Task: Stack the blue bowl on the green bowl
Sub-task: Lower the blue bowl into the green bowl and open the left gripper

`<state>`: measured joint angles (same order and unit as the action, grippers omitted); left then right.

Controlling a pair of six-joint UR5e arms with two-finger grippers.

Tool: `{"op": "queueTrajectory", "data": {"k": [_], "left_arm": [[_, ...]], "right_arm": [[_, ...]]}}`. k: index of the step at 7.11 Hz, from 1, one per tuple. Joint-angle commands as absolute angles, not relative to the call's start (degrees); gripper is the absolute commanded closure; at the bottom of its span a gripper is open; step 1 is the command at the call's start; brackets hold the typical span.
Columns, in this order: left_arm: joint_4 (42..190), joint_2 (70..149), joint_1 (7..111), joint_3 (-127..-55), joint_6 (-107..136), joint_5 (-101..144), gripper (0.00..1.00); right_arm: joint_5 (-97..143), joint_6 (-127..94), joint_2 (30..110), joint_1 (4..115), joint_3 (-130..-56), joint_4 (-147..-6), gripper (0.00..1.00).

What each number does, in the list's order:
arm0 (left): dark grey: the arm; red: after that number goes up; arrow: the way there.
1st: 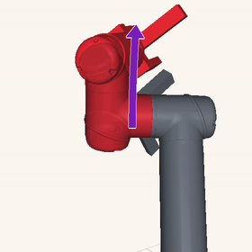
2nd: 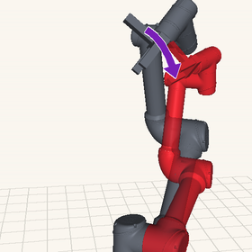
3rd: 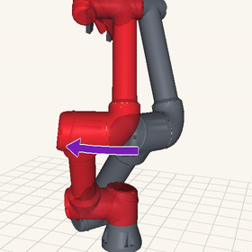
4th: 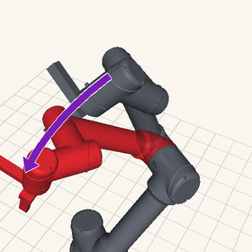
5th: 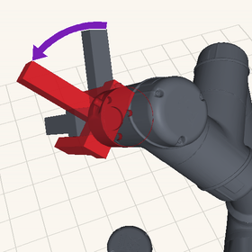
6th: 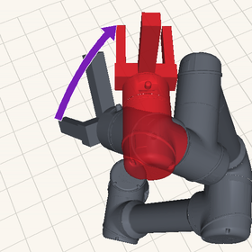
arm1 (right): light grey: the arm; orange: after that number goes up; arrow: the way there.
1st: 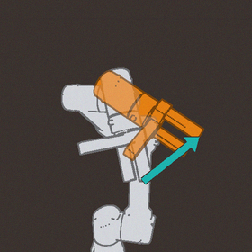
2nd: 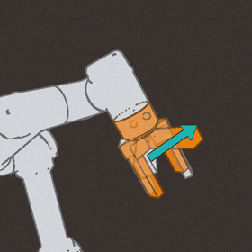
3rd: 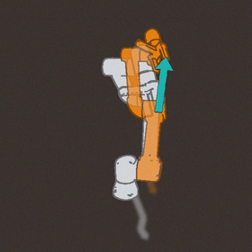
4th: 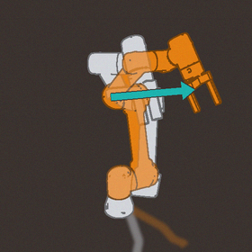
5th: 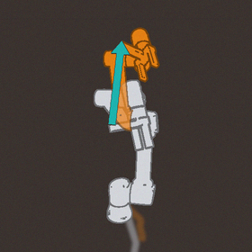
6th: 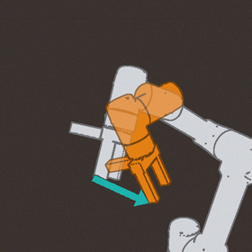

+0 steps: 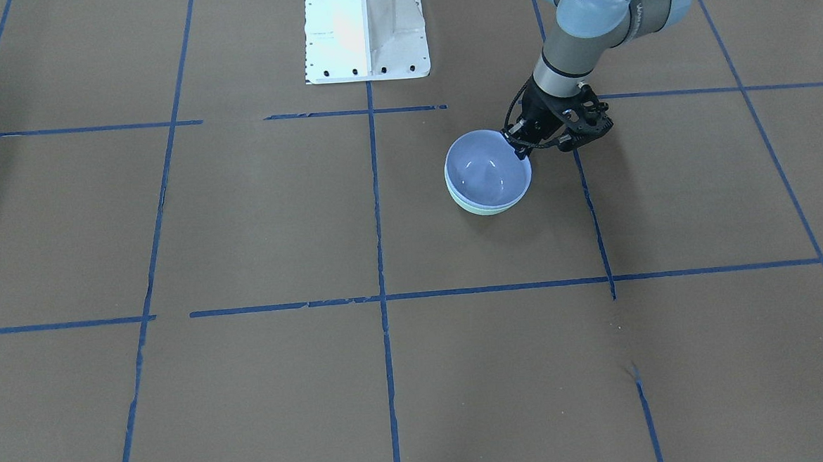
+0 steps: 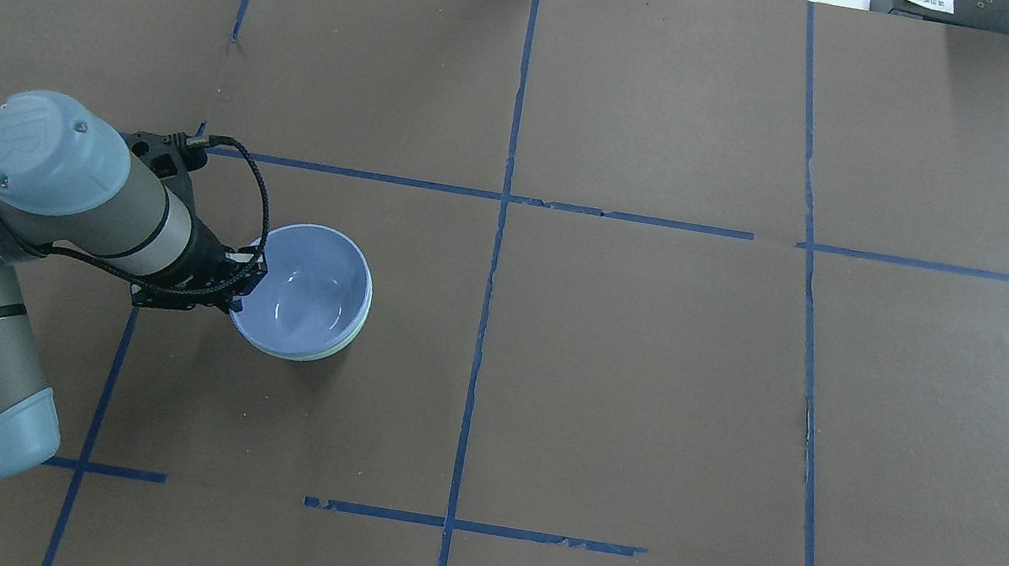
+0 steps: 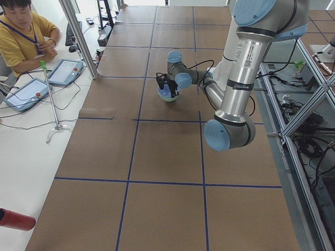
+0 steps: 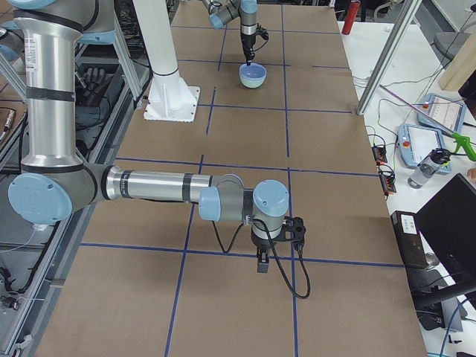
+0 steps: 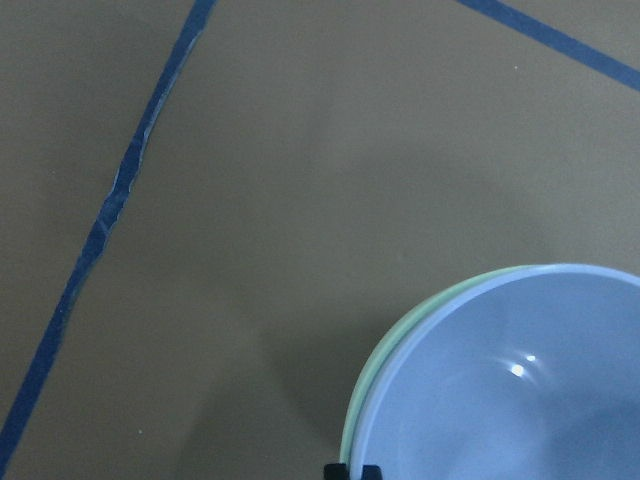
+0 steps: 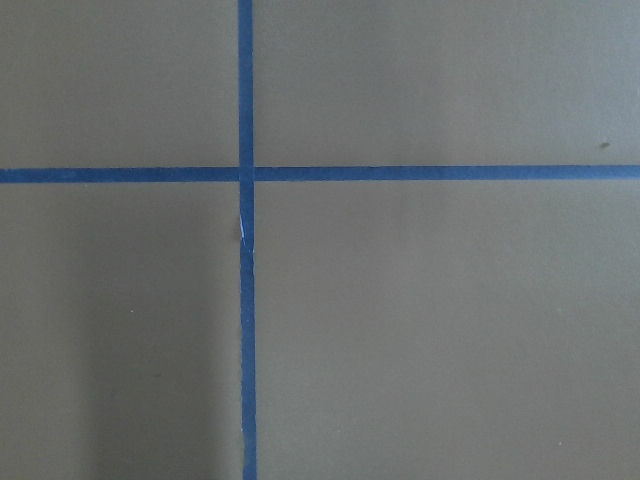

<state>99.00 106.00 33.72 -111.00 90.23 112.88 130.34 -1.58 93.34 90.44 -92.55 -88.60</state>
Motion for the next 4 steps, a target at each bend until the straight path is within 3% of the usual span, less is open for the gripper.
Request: {"op": "queueTrajectory", "data": {"k": [1,4], "left_arm": [[99.6,105.8,33.7,-110.7,90.1,112.9,0.01],[99.2,102.2,39.0,-116.7,78.1,116.0,0.0]], "right_arm": [[130.3,-1.6,93.3,90.4,-92.5,-88.6,0.0],[130.3,-1.6,93.3,90.4,-92.5,-88.6,0.0]]}}
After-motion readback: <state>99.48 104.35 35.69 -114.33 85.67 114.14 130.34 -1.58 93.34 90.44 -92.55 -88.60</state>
